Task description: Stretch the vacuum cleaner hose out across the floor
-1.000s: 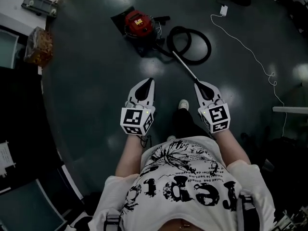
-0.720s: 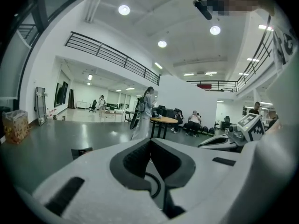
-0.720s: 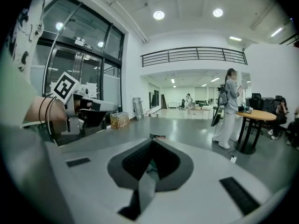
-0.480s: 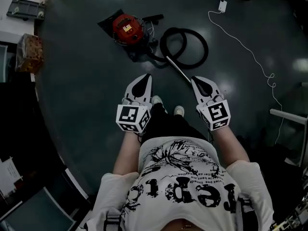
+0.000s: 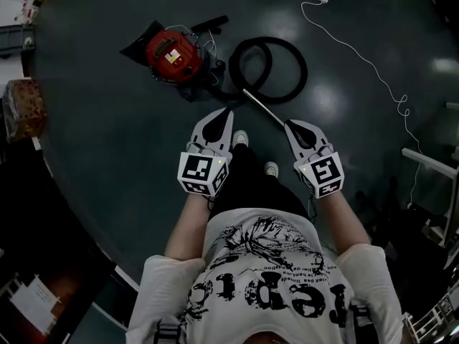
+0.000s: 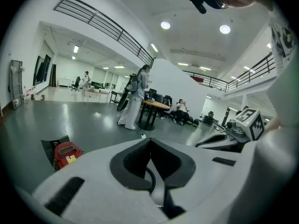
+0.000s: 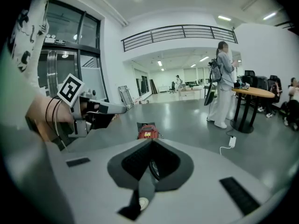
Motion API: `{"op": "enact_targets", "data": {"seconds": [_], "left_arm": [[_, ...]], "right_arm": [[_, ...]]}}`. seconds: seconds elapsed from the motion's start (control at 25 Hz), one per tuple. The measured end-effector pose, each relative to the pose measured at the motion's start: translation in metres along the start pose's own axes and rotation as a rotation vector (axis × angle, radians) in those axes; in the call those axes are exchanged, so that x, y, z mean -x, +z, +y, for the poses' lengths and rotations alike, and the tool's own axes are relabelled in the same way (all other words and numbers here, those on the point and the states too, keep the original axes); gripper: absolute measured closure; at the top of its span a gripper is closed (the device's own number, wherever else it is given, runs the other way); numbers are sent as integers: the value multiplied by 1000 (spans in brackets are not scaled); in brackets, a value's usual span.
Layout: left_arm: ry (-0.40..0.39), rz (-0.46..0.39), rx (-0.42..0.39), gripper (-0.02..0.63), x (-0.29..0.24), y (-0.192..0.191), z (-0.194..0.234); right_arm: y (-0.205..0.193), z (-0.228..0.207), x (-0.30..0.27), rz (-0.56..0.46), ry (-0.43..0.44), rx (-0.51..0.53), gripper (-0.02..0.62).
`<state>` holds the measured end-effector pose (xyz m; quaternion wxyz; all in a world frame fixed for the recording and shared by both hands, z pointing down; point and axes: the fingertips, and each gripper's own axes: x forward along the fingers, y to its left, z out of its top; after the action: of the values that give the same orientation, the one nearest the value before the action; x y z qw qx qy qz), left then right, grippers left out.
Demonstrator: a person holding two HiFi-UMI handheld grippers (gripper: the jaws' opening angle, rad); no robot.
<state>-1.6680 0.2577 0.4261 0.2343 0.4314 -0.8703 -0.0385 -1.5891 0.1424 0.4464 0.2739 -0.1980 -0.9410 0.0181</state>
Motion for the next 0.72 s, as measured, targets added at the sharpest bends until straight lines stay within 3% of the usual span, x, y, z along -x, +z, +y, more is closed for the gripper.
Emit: {"op": "enact_targets", "data": {"seconds": [0.16, 0.32, 0.48, 0.6, 0.72], "left_arm": [[-113, 115, -69, 601, -46, -43, 20], [-199, 218, -86, 603, -92, -116, 36], [-260, 249, -93, 603, -135, -206, 43], [-286, 255, -168, 603, -173, -278, 46], [-325, 278, -242, 601, -210, -359, 49]], "right_arm": [[-25, -16, -56, 38, 62, -21, 594], [-89, -32, -113, 76, 108, -81, 592], [-184, -37, -154, 104, 138, -109, 591], [-274, -53, -170, 139, 124, -78, 589], [-367, -70, -187, 162, 130, -106, 543]]}}
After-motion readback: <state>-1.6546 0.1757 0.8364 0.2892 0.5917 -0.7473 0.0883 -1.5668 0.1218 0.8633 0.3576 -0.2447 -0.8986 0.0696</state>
